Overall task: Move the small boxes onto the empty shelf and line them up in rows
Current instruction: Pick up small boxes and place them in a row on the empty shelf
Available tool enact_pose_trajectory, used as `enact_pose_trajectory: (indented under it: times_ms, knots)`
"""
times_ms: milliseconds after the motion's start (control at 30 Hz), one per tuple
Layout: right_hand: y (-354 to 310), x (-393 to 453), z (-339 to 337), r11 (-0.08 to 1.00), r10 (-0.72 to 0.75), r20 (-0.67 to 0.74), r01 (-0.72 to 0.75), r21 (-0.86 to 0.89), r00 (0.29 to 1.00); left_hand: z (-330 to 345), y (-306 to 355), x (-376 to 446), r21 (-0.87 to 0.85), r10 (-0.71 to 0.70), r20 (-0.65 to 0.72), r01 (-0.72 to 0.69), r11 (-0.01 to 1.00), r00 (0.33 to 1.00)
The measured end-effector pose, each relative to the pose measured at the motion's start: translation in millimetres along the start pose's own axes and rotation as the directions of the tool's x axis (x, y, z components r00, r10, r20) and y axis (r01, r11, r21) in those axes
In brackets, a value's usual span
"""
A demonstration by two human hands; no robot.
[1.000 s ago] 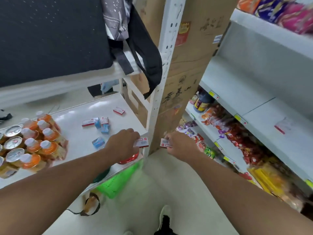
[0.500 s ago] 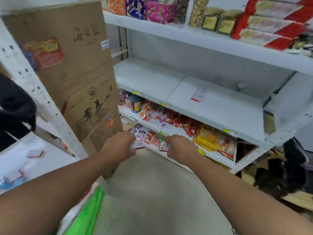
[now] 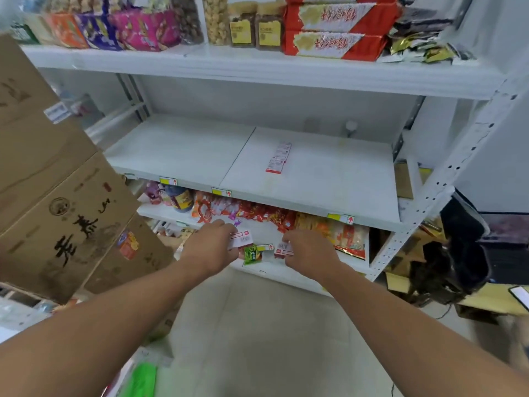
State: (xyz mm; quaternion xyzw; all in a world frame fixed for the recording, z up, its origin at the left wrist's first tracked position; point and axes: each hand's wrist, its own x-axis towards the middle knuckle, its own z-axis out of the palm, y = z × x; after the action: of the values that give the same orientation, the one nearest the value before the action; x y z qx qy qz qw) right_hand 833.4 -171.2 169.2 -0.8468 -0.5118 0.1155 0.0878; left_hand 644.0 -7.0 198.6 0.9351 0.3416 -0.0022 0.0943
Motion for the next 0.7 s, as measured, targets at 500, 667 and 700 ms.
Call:
enact_pose_trajectory:
  times_ms: [500,667,700]
  knots:
    - [-10.3,95.0,9.6,0.993,0.1,0.013,-0.099,-0.061,0.995,9.3,-53.4,113.8,-0.059,0.121,-0.025,-0.123,0.991,0.992]
    - [-30.9,132.7,2.3,0.977,0.192,0.029,-0.188,-0.104,0.981,5.2,-94.4,158.2,-0.122,0.18,0.011,-0.177,0.977,0.984]
    - [-33.5,138.9,2.3,0.972,0.213,0.036,-0.208,-0.109,0.976,6.3,-101.2,166.6,-0.135,0.19,0.021,-0.186,0.973,0.982]
